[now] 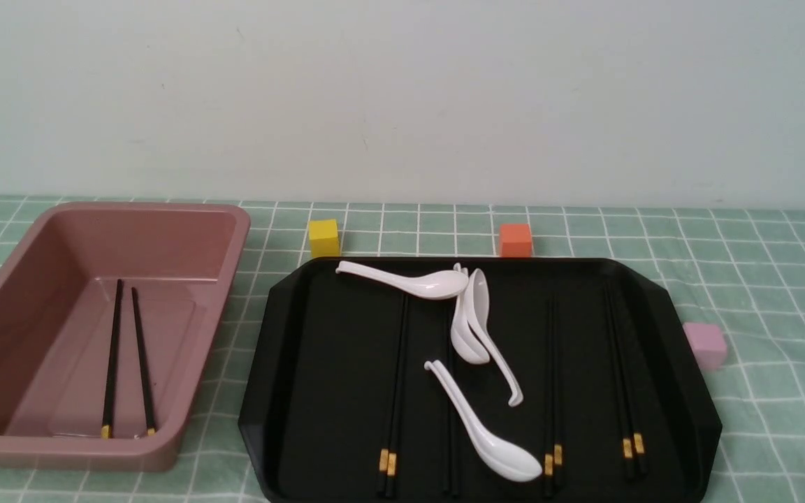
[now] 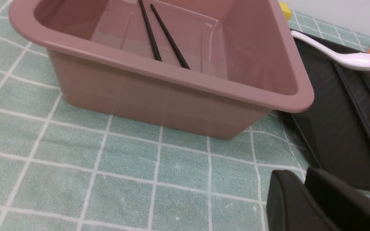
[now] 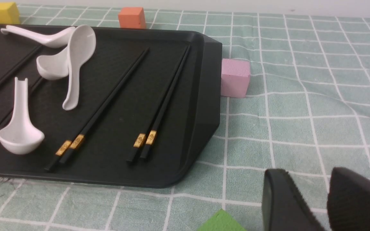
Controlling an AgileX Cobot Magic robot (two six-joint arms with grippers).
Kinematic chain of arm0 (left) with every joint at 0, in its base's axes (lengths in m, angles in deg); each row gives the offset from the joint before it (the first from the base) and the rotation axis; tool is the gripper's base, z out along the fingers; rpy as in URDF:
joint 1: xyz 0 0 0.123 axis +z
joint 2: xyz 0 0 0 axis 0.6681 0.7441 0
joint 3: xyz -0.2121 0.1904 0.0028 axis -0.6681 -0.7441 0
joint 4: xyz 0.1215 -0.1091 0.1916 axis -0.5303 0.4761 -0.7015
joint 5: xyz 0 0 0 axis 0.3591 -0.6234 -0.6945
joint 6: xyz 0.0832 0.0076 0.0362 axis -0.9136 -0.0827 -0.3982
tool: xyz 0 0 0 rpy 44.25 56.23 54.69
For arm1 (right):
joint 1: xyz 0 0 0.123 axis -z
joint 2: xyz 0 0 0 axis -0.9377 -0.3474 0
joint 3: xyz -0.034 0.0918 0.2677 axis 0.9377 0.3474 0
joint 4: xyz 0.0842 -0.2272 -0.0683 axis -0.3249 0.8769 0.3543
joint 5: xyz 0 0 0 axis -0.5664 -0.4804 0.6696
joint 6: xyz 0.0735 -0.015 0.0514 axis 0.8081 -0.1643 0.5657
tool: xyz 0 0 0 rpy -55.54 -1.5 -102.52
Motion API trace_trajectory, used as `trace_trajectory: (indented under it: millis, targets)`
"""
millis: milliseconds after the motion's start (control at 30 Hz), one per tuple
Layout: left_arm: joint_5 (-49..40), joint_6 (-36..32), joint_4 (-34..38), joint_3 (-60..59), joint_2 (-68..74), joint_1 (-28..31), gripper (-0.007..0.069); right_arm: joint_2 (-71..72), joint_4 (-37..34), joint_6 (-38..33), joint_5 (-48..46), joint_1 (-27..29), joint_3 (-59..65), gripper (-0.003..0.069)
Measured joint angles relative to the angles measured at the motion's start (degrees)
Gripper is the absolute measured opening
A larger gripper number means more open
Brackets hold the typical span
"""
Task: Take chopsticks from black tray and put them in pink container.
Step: 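Reach over to the black tray and grasp a pair of chopsticks with the left gripper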
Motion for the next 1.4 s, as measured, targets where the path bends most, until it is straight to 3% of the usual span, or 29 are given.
trace_trajectory:
  millis: [767, 933, 1200, 1400]
  targets:
    - [0.9, 0.1, 1.3, 0.0, 0.0, 0.0, 0.0113, 0.0, 0.0, 0.0, 0.0, 0.0, 0.0, 0.0239]
    - [0.9, 4.5, 11.6, 0.0, 0.0, 0.0, 0.0115, 0.0, 0.0, 0.0, 0.0, 0.0, 0.0, 0.0239]
    - [2.6, 15.6, 40.3, 0.0, 0.0, 0.0, 0.0125, 0.0, 0.0, 0.0, 0.0, 0.0, 0.0, 0.0239]
    - [9.9, 16.2, 46.0, 0.1, 0.0, 0.0, 0.0109, 0.0, 0.0, 0.0, 0.0, 0.0, 0.0, 0.0239]
